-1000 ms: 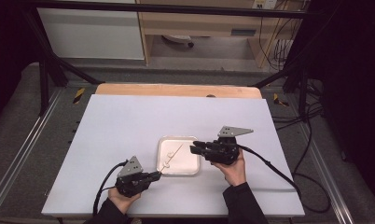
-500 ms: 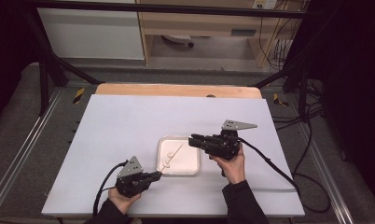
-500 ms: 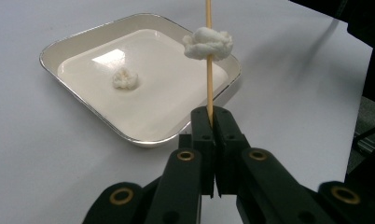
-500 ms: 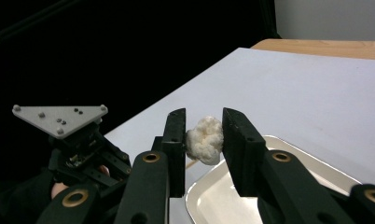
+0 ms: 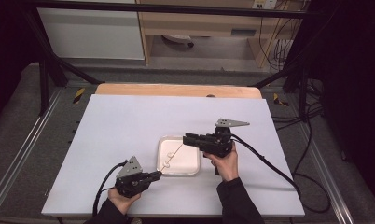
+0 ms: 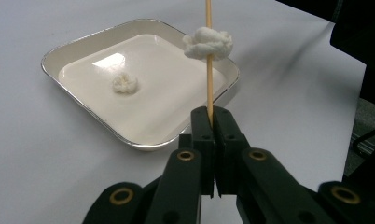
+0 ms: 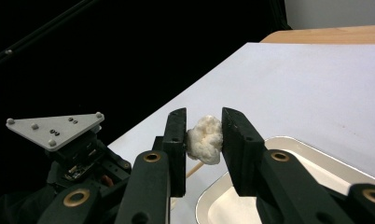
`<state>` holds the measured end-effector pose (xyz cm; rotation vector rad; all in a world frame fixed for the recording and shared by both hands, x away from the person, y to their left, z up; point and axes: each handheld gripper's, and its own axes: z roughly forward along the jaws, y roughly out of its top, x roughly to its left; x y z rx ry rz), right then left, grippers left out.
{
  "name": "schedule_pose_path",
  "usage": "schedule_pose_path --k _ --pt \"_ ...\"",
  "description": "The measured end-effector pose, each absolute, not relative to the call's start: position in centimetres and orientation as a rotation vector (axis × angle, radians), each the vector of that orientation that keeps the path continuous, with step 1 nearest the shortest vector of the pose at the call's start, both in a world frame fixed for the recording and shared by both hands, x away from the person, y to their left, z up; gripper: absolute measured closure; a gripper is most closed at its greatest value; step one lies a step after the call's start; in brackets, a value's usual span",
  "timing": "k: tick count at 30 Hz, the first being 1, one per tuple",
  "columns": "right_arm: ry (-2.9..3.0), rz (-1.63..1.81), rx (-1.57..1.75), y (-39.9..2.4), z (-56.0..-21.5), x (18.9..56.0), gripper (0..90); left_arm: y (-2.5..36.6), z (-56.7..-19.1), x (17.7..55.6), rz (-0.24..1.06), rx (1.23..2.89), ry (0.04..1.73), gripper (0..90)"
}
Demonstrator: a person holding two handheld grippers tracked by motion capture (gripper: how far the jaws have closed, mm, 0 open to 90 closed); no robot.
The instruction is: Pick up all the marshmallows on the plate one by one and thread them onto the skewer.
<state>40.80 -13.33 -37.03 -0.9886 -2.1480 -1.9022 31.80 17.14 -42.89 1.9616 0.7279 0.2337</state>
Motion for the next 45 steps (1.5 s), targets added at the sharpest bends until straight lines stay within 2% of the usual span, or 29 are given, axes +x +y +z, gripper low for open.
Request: schedule_pose_path --k 27,45 --pt "-2.087 -1.862 -0.984 -12.6 -38.1 41.0 75.0 17.2 -42.9 31.6 0.24 1.948 0.727 88.3" --pt "-2.007 -1.934 -0.98 -11.8 -38.9 40.1 78.2 17.1 -43.0 31.1 0.299 1.924 0.714 88.5"
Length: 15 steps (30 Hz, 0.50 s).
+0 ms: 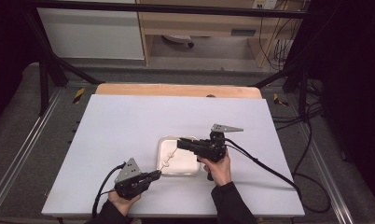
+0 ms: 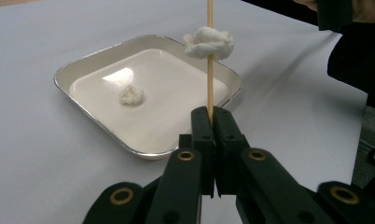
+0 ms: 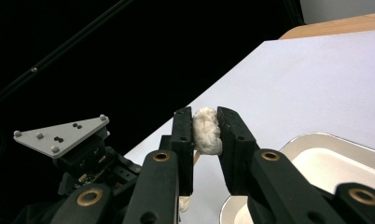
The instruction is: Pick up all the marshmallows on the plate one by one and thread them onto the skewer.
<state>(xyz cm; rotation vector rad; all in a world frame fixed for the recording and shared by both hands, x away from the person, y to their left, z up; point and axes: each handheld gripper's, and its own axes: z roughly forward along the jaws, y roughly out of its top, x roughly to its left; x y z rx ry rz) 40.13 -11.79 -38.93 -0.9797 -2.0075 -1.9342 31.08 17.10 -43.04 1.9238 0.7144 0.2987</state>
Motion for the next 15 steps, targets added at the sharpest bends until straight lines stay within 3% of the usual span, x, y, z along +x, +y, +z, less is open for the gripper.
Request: schedule_pose_path --k 15 --pt "-2.058 -1.967 -0.942 -11.2 -39.6 39.0 79.2 16.7 -43.3 30.9 0.313 1.96 0.715 88.6"
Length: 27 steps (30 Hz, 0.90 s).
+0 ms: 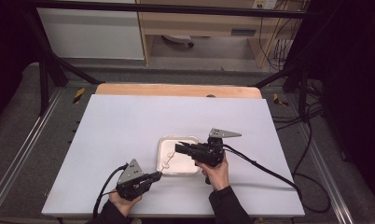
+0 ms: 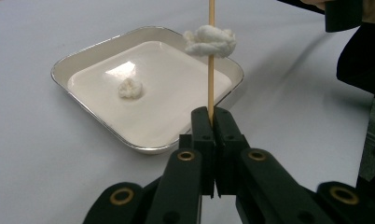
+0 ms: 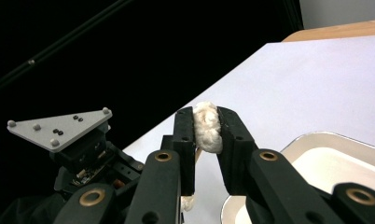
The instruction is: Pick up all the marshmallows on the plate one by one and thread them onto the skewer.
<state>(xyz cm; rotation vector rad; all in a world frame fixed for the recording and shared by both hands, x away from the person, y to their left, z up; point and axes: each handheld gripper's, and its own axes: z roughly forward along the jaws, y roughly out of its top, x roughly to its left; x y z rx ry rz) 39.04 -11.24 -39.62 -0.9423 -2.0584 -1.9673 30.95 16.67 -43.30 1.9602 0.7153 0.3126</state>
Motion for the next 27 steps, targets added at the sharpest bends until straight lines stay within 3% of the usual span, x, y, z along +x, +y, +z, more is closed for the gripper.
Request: schedule_pose_path --k 27 --pt "-2.08 -1.921 -0.907 -11.01 -40.24 38.46 80.7 16.48 -43.14 30.77 0.345 1.996 0.679 88.7"
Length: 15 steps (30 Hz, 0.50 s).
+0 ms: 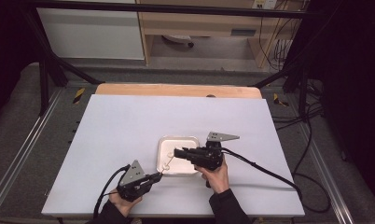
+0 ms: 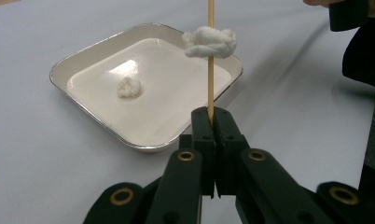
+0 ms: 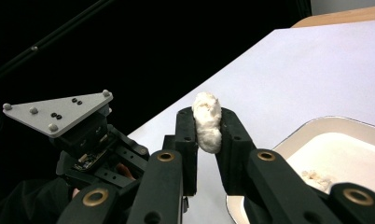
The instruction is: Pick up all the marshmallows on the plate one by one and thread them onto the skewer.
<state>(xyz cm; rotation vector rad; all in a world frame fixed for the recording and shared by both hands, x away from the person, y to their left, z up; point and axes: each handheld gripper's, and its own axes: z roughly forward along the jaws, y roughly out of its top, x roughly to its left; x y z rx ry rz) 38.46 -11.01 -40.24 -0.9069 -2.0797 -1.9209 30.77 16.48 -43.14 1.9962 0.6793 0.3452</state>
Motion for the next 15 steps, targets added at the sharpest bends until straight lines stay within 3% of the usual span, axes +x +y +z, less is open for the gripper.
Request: schedule_pose_path --k 15 --pt "-2.099 -1.9 -0.905 -10.94 -40.88 38.22 81.6 16.37 -43.25 30.9 0.338 2.017 0.69 88.7"
